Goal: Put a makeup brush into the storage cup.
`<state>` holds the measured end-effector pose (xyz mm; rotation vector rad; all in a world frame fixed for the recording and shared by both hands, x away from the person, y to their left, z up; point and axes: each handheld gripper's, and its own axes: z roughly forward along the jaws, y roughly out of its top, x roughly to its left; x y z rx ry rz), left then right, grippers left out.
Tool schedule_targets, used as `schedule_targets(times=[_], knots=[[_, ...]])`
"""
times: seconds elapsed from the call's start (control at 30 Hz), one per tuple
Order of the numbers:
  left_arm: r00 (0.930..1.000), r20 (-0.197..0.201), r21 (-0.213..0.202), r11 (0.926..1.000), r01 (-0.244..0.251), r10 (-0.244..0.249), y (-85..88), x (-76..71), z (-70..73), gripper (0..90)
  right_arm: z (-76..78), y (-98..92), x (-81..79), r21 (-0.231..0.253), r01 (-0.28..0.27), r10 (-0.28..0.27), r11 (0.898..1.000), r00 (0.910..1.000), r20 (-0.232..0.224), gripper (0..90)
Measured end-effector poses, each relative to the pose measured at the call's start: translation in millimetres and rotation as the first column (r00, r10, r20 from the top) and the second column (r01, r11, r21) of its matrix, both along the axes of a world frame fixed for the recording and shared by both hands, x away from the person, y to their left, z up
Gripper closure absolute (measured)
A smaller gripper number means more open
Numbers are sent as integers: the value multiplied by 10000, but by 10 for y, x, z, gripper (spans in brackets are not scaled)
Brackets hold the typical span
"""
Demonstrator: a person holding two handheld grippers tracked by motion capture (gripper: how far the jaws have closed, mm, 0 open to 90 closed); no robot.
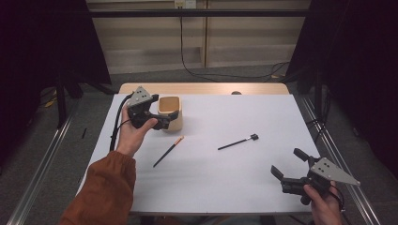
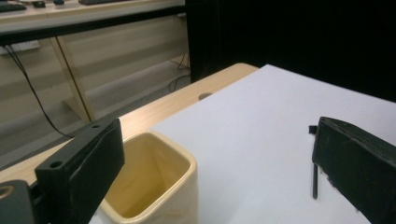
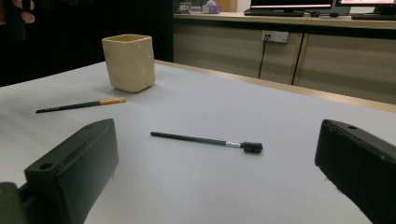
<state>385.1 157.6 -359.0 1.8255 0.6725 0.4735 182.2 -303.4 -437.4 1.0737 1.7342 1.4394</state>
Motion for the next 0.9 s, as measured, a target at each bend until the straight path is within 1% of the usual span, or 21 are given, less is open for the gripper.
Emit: schedule_targets(times=[0.03, 0.07, 0.1, 0.17, 0.23, 0.27, 0.3, 0.37, 0.43, 0.47, 0.57, 0.63, 0.7, 0.73, 0.77, 0.8, 0.83, 0.87, 0.9], knots=[[9999, -84, 68, 10000, -69, 70, -1, 4, -7, 24, 0, 0, 0, 0, 0, 0, 10000, 10000, 0, 0], [9998, -192, 252, 9996, -106, 111, 3, 11, -10, 24, 0, 1, 0, -9, -5, 5, 10000, 10000, -2, 0], [9991, -389, 519, 9986, -122, 143, 5, 21, -13, 30, 0, 1, 0, -5, -4, 4, 10000, 10000, -4, 0], [9966, -813, 840, 9965, -40, 109, 7, 44, -25, 31, 0, 3, 1, -14, 11, -11, 10000, 10000, -10, 0], [9932, -1139, 1222, 9925, -95, 235, 14, 64, -36, 32, -2, -3, 6, -79, 71, -71, 9999, 10000, 2, 0], [9880, -1523, 1501, 9887, -37, 269, 14, 74, -38, 35, -5, -9, 10, -57, 89, -90, 9999, 10000, -18, 0], [9880, -1523, 1501, 9887, -37, 269, 14, 74, -38, 42, -5, -11, 12, -33, 91, -91, 10000, 10000, -37, 0], [9825, -1829, 1816, 9834, -8, 346, 4, 77, -31, 43, -5, -11, 11, -35, 107, -107, 9999, 9999, -30, 0], [9742, -2237, 1977, 9802, 153, 299, -18, 88, -19, 43, -4, -1, 11, 8, 92, -92, 10000, 10000, -35, 0], [9706, -2375, 2119, 9772, 124, 392, -30, 97, -13, 43, -5, 5, 12, 1, 68, -68, 10000, 10000, -43, 0], [9581, -2843, 2386, 9704, 368, 336, -70, 116, -2, 43, -7, 15, 14, -45, -6, 6, 10000, 10000, -61, 0], [9515, -3060, 2607, 9641, 506, 327, -99, 126, -4, 45, -7, 15, 13, -44, -18, 18, 10000, 10000, -41, 0], [9443, -3273, 2867, 9559, 641, 348, -118, 139, -6, 48, -8, 12, 13, -62, -5, 5, 10000, 10000, -40, 0], [9404, -3377, 2918, 9543, 643, 399, -129, 143, -14, 50, -8, 9, 12, -62, -10, 10, 10000, 10000, -45, 0], [9387, -3425, 3056, 9495, 709, 401, -136, 151, -18, 50, -8, 9, 12, -62, -10, 10, 10000, 10000, -45, 0], [9341, -3539, 3162, 9459, 721, 471, -147, 155, -25, 50, -8, 10, 12, -59, -14, 14, 10000, 10000, -34, 0], [9302, -3643, 3312, 9397, 847, 446, -154, 165, -36, 51, -7, 11, 11, -52, -19, 19, 10000, 10000, -32, 0], [9209, -3874, 3442, 9335, 1007, 435, -165, 173, -52, 51, -7, 12, 12, -55, -26, 26, 10000, 10000, -29, 0], [9156, -4003, 3574, 9264, 1185, 373, -174, 180, -67, 64, -7, 14, 13, -37, -24, 24, 10000, 10000, -43, 0]])
